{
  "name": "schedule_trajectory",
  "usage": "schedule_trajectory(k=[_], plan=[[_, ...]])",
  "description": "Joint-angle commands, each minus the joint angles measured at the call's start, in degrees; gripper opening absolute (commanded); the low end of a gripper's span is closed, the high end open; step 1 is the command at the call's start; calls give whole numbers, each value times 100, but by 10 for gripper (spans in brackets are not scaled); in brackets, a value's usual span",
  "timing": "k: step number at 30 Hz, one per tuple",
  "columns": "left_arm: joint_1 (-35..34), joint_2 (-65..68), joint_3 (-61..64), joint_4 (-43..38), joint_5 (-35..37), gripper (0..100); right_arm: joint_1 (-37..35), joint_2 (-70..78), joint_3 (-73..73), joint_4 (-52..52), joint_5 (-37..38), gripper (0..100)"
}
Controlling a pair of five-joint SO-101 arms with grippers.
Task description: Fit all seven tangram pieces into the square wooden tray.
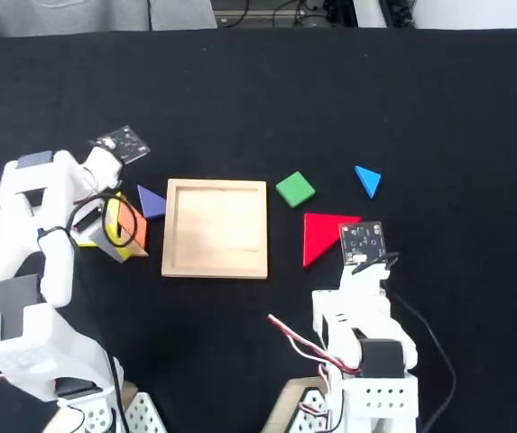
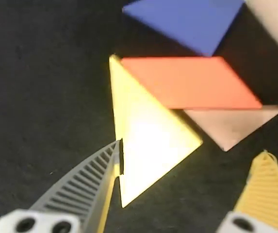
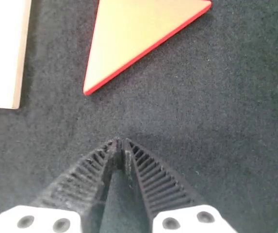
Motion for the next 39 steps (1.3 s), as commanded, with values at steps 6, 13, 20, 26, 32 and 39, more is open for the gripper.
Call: schedule_trajectory(k=[6,13,20,26,32,39], plan=[[207,-44,-479,53,123,409,-44,-497,-13,35,-44,13],[-22,-9,-488,-229,-686,409,-44,-497,-13,35,-44,13],[-198,862,-822,-624,-756,409,-44,-497,-13,35,-44,13],[-215,1389,-1279,-624,-756,409,-44,-497,-13,35,-44,13],[-189,1705,-1385,-633,-818,409,-44,-497,-13,35,-44,13],[-171,1908,-1393,-633,-1257,328,-44,-497,-13,35,-44,13]])
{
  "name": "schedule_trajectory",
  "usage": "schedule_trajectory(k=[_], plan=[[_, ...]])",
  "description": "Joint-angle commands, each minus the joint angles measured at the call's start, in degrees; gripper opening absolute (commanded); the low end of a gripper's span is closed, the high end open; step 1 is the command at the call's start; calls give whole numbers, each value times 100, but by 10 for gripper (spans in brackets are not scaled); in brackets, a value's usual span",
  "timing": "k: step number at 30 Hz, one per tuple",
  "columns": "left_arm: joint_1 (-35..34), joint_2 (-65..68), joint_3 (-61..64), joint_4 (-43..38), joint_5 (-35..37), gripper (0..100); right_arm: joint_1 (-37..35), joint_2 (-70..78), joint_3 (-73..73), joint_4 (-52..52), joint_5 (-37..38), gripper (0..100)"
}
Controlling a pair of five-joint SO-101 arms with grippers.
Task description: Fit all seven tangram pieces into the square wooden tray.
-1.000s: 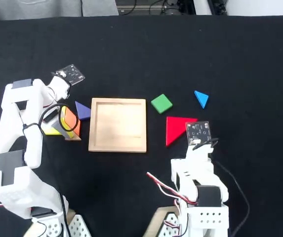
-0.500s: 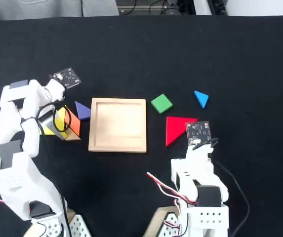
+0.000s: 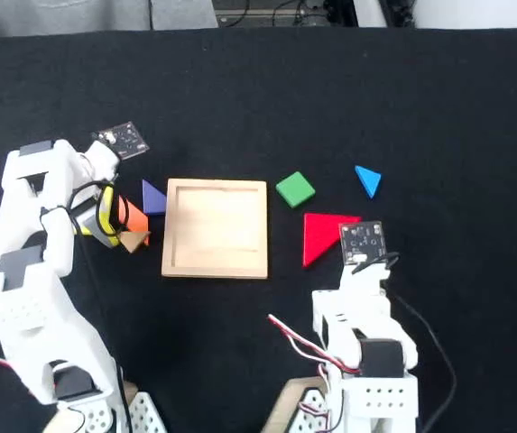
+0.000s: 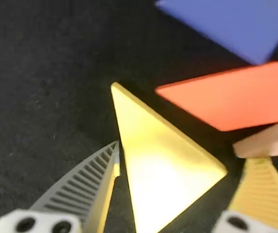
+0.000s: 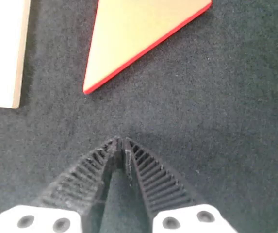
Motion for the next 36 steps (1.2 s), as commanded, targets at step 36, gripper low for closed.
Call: schedule_trajectory(k=[36], plan=[[92,185,-2580,2998,97,395,-44,-497,-13,35,-44,13]])
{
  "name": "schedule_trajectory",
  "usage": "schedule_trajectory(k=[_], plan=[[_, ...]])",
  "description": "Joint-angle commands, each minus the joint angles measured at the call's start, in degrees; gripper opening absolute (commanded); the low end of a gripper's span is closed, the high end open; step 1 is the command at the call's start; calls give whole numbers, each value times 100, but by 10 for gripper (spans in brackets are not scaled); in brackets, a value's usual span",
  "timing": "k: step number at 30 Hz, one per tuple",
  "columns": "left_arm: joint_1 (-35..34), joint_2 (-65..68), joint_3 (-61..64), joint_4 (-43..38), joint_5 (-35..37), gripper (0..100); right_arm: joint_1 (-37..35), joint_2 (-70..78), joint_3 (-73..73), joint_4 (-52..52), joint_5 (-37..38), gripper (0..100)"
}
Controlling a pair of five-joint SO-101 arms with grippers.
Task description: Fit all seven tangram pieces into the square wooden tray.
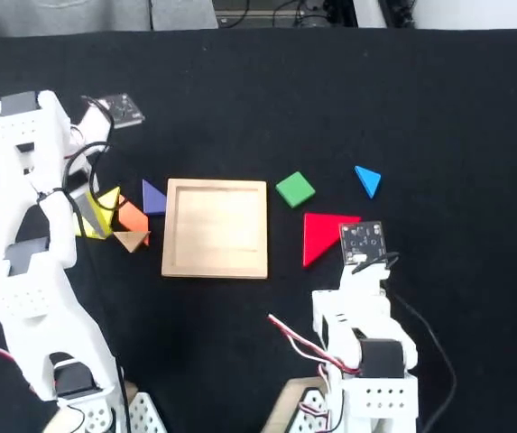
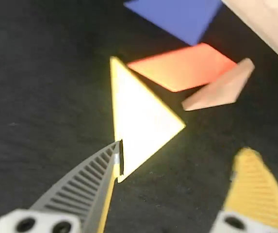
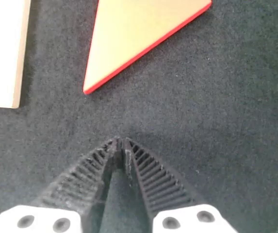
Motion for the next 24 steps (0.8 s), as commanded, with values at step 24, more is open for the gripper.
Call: schedule_trajectory(k=[24], plan=[[-180,519,1429,-2541,-202,398,-44,-497,-13,35,-44,13]])
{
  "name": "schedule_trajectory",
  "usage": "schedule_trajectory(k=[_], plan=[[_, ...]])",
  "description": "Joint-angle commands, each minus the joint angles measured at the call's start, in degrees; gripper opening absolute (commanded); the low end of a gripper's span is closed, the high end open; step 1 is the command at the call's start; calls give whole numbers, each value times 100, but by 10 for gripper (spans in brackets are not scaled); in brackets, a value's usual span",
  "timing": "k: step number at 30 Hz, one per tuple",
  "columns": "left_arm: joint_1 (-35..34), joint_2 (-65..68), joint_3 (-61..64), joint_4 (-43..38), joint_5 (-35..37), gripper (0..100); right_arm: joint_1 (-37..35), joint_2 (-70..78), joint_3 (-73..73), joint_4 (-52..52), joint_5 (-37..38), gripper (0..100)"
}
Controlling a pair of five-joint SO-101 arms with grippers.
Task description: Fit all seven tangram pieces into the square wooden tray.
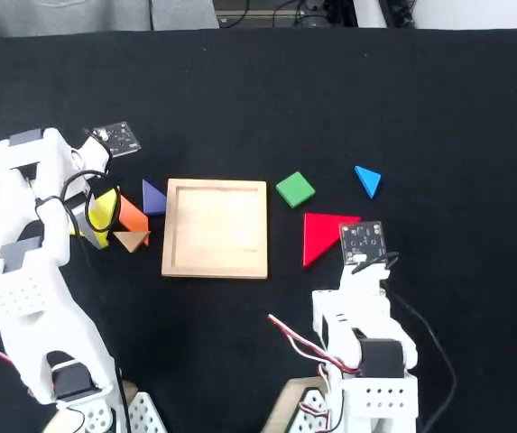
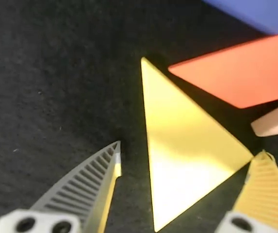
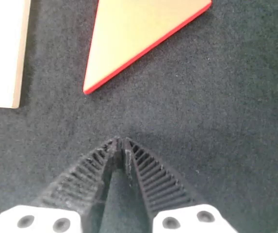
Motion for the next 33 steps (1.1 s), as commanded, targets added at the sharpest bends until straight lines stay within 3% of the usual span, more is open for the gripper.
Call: schedule_trajectory(k=[1,8,18,23,33], plan=[[163,158,-136,-35,448,398,-44,-497,-13,35,-44,13],[163,167,-207,0,607,388,-44,-497,-13,35,-44,13],[189,123,-268,501,607,149,-44,-497,-13,35,-44,13],[189,97,-479,659,659,101,-44,-497,-13,35,-44,13],[444,97,-2712,3367,668,102,-44,-497,-13,35,-44,13]])
